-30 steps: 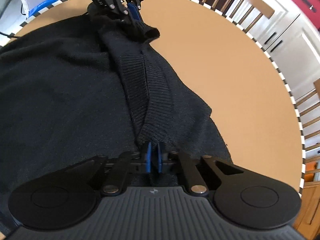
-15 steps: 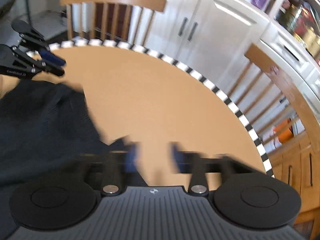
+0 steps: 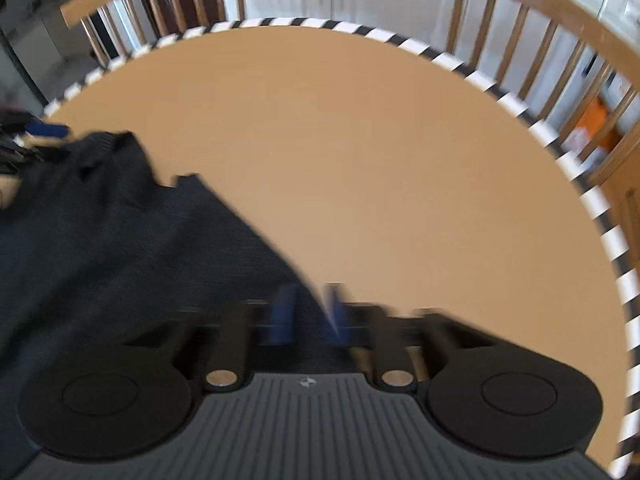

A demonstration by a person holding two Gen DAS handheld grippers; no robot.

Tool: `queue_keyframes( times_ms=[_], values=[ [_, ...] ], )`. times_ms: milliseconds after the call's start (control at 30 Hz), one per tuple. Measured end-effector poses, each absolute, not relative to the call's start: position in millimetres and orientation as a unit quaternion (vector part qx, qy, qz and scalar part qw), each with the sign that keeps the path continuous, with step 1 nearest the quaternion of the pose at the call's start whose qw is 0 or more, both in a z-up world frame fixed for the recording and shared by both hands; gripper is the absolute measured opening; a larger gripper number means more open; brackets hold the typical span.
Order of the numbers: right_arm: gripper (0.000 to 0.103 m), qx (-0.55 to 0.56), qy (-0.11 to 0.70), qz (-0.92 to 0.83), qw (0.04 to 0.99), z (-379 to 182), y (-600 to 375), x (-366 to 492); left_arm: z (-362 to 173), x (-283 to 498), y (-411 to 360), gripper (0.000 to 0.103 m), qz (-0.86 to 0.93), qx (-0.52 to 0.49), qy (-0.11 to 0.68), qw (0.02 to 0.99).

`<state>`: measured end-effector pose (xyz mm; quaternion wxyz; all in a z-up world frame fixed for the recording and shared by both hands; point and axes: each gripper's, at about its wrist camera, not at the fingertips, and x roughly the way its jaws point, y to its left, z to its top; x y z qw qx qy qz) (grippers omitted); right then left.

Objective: Fold clothes

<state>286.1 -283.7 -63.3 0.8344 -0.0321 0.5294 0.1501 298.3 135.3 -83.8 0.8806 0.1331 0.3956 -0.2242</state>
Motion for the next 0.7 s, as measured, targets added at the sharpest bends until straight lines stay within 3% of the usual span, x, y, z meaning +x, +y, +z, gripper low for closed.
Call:
queue_keyframes(
  times_ms=[67,133,467,567,700],
  values=[
    [0.004,-0.062,0.523,0.142,0.838,-61,-275,280,-86,294,133,0.007,-0.216,0.144,0.392,0.883],
    [0.003,-0.087,0.514,0.123,0.844,-58,-271,274,-88,290,132,0.006,-0.208,0.155,0.389,0.884],
    [0.003,-0.104,0.495,0.015,0.862,-66,-278,265,-100,275,120,0.008,-0.149,0.206,0.344,0.904],
    [0.012,-0.133,0.488,0.005,0.863,-61,-269,261,-93,279,123,0.022,-0.149,0.191,0.34,0.909],
    [0.035,-0.134,0.436,-0.009,0.89,-30,-261,226,-68,264,149,0.033,-0.116,0.155,0.307,0.932]
  ],
)
